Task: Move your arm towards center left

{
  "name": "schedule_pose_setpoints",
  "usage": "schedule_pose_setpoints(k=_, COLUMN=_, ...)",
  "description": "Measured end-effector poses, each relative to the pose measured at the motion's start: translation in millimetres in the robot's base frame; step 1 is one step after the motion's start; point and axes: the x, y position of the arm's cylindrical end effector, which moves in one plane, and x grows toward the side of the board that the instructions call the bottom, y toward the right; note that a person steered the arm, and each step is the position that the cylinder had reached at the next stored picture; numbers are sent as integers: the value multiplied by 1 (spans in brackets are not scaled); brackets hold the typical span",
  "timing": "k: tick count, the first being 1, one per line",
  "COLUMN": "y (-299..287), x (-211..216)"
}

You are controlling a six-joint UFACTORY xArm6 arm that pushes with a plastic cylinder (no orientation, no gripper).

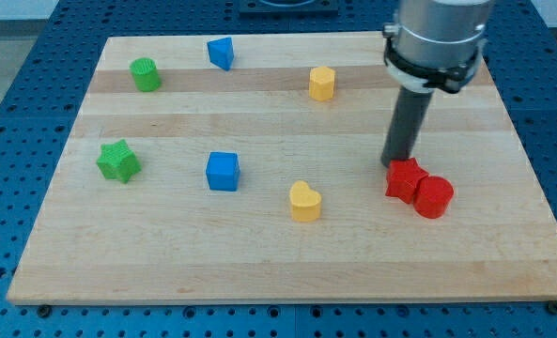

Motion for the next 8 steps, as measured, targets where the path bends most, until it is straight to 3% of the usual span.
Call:
schedule_pose_setpoints(k=2, y=-97, x=-11)
schedule_pose_setpoints(k=6, y=-119, x=-36)
schedule_pose_setpoints(k=8, y=-188, x=-77)
